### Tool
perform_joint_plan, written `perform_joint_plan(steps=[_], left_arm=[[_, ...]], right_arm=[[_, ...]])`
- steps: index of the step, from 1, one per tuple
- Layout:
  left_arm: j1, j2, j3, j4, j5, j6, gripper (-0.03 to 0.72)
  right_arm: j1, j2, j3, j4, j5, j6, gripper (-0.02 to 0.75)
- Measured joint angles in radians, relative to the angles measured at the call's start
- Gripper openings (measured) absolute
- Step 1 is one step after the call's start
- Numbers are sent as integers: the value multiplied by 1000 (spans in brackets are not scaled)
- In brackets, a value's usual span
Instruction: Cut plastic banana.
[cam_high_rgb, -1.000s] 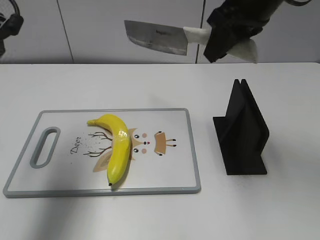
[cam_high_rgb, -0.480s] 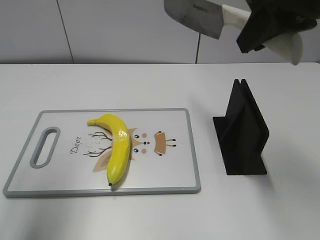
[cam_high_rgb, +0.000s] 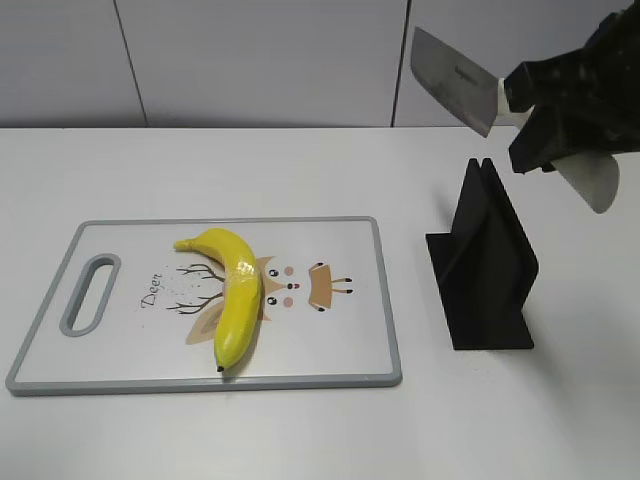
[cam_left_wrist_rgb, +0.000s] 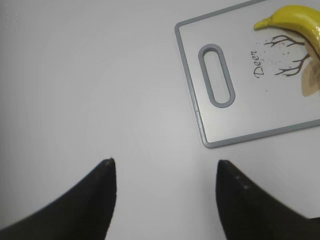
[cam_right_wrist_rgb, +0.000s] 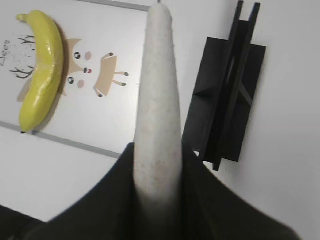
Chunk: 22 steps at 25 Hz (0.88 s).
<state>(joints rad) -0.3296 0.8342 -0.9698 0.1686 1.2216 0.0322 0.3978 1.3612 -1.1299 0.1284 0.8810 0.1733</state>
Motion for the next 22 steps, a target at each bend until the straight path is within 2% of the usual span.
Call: perform_joint_plan(steps=[7,13,22], left_arm=[[0,-329,188,7,3,-2,588],[0,-588,299,10,5,-2,581],[0,-828,428,11,6,-2,574]], right_arm=[[0,0,42,-138,-32,167,162],[0,0,42,-142,-31,189,162],[0,27,59,-142,-28,211,162]])
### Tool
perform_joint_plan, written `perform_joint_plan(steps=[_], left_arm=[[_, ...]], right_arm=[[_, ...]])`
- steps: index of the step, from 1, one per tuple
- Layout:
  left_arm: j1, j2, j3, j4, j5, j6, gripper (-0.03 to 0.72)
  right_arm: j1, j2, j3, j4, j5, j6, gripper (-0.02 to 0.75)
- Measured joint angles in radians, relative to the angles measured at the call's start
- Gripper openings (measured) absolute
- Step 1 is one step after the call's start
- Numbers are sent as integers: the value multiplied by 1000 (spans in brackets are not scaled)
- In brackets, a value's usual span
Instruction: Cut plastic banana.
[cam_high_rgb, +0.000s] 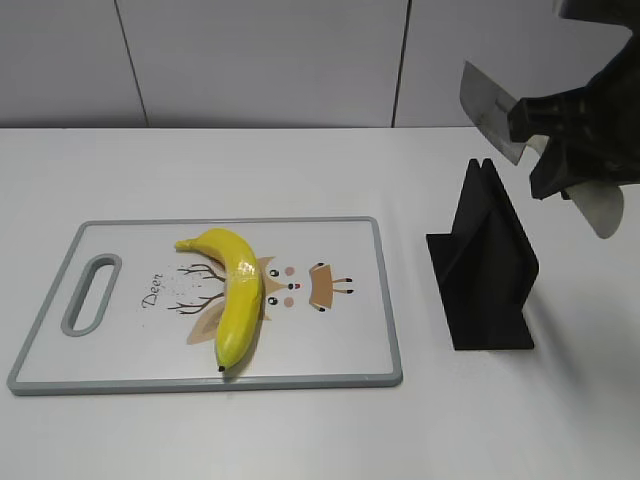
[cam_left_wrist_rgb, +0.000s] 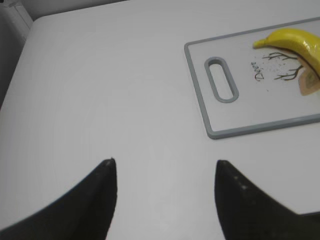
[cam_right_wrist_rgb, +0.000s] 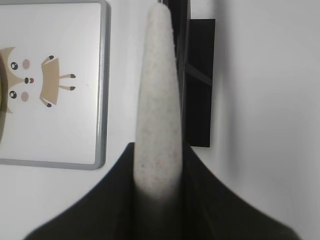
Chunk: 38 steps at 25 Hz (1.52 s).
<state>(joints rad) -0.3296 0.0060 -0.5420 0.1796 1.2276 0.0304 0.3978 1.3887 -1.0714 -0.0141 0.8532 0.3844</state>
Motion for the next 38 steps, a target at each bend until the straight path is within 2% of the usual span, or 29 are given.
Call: perform_joint_plan(steps=[9,24,31,34,38], left_arm=[[0,-11,73,-8,-130,0,569],[0,-11,77,-8,-144,0,537],[1,-11,77,-8,-145,0,488],[32,-11,77,-8,-146,0,465],[122,-11,77,-8,-146,0,439]], right_arm=[[0,55,21,-9,-1,1,162],[0,134,52,-30,-56,7,162],[0,140,52,-29,-65,40,162],[0,140,52,-27,-60,49,162],[0,140,52,-27,-56,52,162]])
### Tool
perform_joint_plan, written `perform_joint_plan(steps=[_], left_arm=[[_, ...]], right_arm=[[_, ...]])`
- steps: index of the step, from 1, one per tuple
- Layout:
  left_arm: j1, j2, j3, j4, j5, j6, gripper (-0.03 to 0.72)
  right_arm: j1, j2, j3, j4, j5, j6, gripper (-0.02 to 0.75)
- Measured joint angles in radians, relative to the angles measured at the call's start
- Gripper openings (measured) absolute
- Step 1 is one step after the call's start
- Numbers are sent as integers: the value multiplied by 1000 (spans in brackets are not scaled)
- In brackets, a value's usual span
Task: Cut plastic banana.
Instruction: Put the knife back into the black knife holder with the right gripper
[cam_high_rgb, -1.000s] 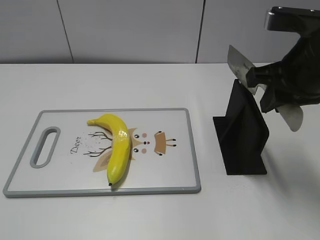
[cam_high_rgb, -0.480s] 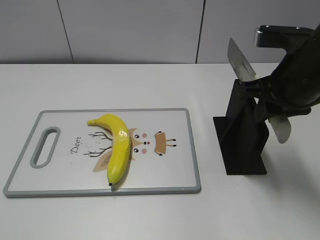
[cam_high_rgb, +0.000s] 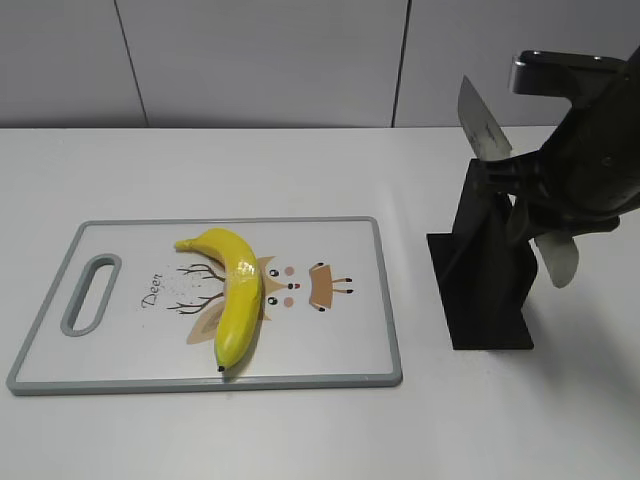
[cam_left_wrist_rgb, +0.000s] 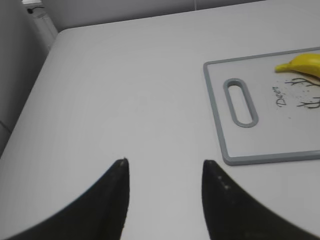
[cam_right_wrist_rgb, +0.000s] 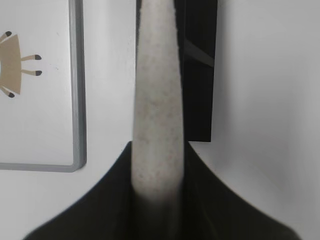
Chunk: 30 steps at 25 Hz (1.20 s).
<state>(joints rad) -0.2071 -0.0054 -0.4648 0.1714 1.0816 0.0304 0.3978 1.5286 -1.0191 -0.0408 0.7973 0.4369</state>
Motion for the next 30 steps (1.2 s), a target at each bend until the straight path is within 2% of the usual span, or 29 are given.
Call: perform_joint_plan(steps=[5,8,21,30], left_arm=[[109,0,0,0,-1,0,424],[143,0,0,0,-1,0,402],[151,0,0,0,-2,0,300],[151,0,0,0,-2,0,286]], right_arm=[[1,-7,0,1,19,0,162],[1,-26,0,2,38,0,162],[1,-37,2,3,95,7,162],[1,-37,3,47,99,-4,162]])
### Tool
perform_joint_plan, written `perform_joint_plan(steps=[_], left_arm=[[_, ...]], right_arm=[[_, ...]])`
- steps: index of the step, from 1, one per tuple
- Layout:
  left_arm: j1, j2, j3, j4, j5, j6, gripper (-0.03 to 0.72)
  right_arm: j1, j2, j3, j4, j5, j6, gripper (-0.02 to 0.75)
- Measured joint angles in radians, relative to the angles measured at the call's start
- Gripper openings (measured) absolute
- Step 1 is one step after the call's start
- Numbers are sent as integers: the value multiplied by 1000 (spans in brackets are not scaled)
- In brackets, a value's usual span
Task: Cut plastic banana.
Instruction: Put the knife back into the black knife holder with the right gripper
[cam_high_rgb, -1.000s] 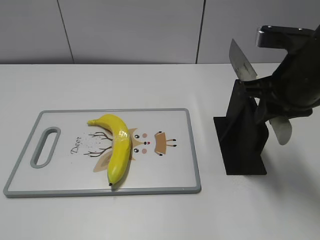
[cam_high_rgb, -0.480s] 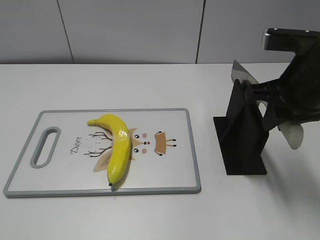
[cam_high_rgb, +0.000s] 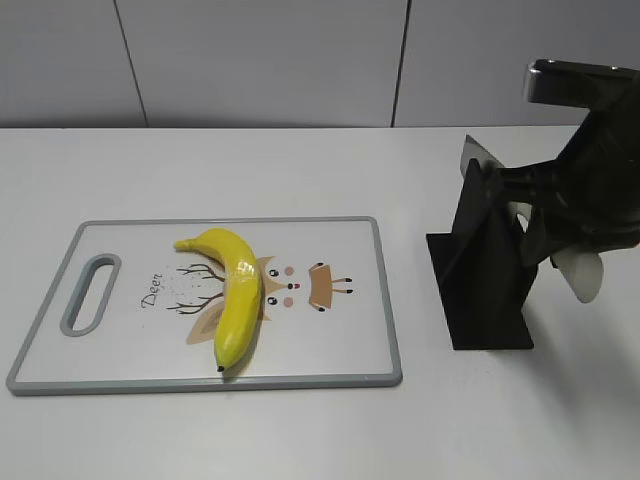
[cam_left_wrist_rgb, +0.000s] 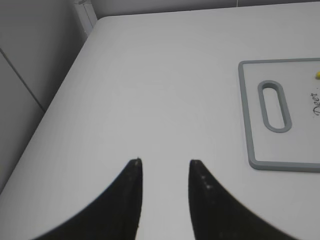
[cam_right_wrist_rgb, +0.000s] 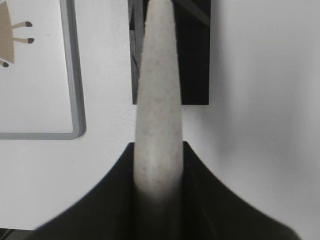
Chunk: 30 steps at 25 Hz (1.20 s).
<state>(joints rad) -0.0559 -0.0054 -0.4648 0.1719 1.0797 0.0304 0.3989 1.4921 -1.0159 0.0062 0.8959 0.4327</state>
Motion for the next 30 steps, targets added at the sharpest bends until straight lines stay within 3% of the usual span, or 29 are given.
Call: perform_joint_plan(steps=[4,14,16,23,30], left_arm=[[0,0,0,0,0,0,286],[0,0,0,0,0,0,262],[0,0,0,0,0,0,250],[19,0,0,0,0,0,242],[19,0,0,1,0,0,241]], right_arm=[[0,-1,0,21,4,-5,193],[0,-2,0,67,6,-110,542],[0,-11,0,70,5,-142,582],[0,-169,1,109,20,-407,602],[0,-442,89,157,23,-481,595]])
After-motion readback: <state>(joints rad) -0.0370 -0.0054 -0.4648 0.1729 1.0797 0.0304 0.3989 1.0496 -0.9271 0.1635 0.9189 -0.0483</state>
